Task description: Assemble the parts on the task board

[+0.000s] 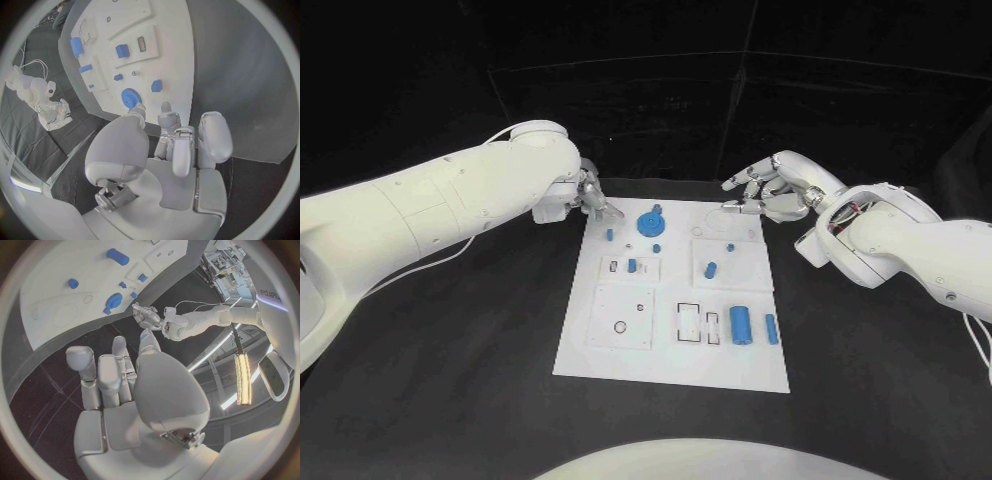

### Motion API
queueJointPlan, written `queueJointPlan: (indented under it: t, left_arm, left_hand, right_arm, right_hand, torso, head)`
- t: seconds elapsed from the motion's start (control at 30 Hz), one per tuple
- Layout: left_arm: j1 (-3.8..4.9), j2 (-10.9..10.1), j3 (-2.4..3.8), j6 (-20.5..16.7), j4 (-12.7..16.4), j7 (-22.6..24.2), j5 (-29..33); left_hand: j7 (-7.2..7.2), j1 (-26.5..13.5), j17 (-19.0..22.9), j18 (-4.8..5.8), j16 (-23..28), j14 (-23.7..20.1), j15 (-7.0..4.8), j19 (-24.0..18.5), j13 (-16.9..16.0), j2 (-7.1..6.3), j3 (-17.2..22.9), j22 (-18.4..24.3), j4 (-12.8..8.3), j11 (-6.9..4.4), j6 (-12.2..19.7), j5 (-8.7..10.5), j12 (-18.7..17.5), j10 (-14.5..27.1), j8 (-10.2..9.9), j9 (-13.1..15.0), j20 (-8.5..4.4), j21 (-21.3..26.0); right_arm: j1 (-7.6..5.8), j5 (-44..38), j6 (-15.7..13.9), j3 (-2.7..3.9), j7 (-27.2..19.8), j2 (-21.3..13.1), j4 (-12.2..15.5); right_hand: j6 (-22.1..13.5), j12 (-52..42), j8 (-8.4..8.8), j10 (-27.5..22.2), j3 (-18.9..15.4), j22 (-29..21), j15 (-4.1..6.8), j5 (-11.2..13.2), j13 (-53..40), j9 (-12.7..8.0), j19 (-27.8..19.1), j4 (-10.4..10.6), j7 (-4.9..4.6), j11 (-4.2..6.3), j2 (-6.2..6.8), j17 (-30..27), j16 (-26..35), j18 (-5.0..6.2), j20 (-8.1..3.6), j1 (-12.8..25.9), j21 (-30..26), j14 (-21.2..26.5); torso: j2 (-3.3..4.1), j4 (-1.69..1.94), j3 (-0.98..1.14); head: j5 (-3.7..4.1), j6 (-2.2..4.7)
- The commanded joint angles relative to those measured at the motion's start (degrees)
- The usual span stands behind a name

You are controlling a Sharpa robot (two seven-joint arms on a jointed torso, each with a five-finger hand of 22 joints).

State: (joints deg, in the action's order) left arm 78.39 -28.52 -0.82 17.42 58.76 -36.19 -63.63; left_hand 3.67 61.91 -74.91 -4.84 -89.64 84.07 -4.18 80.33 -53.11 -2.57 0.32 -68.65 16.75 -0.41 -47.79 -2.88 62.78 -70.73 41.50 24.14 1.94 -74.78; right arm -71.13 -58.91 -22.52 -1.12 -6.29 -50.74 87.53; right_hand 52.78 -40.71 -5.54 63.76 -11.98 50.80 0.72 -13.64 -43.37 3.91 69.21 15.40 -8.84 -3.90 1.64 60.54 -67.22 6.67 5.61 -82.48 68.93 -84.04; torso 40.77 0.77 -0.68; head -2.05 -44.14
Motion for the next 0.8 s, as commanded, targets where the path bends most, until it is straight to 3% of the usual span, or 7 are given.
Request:
queueJointPlan:
  t: [0.03, 0.43, 0.8]
  left_arm:
    - [-0.1, 0.3, -0.1, 2.4, -0.6, 1.1, -1.2]
    - [-0.32, 0.6, -0.39, 3.9, -0.5, 1.9, -1.2]
    - [-0.43, 0.8, -1.71, 4.6, -0.7, 2.6, -1.2]
  left_hand:
    - [0.18, -0.4, -15.1, 0.09, -0.4, 5.9, 0.28, -0.2, 0.0, 0.23, -0.4, 0.0, 0.0, 0.11, 0.0, 0.07, 0.1, 0.1, -0.2, -0.1, 0.39, 0.2]
    - [0.14, -0.3, -15.1, 0.11, -0.4, 5.9, 0.28, -0.1, -0.2, 0.59, -0.5, -0.1, -0.1, 0.09, -0.2, 0.07, 0.3, 0.0, -0.2, -0.2, 0.41, 0.2]
    - [0.09, 1.0, -15.1, 0.09, -0.4, 5.9, 0.25, -0.2, -0.1, 1.39, -0.8, -0.1, -0.5, 0.05, -0.5, 0.05, 0.5, 0.0, -0.3, -0.4, 0.44, 0.2]
  right_arm:
    - [-0.1, 0.2, 0.4, 0.03, -0.2, 0.1, 0.0]
    - [-0.1, 0.2, 0.4, 0.03, -0.3, 0.3, -0.1]
    - [-0.09, 0.2, 0.4, 0.03, -0.3, 0.2, 0.0]
  right_hand:
    - [-0.3, 0.3, -0.39, -0.5, -0.3, 0.0, -0.04, -0.1, 0.0, 0.0, -0.4, 0.1, -0.03, 0.08, -0.44, 0.0, 0.1, 0.93, -0.07, 0.0, -0.2, 0.4]
    - [-0.3, 0.3, -0.39, -0.5, -0.3, 0.0, -0.04, -0.1, 0.0, 0.0, -0.4, 0.1, -0.03, 0.08, -0.44, 0.0, 0.1, 0.93, -0.07, 0.0, -0.2, 0.4]
    - [-0.3, 0.3, -0.41, -0.5, -0.3, -0.1, -0.03, -0.1, 0.1, 0.0, -0.4, 0.0, -0.03, 0.08, -0.51, -0.1, 0.2, 0.93, -0.07, 0.0, -0.2, 0.4]
  torso:
    - [-0.05, 0.01, 0.0]
    - [-0.1, 0.07, 0.08]
    - [-0.08, 0.12, 0.13]
  head:
    - [-0.04, -0.08]
    - [-0.09, -0.31]
    - [0.01, -0.37]
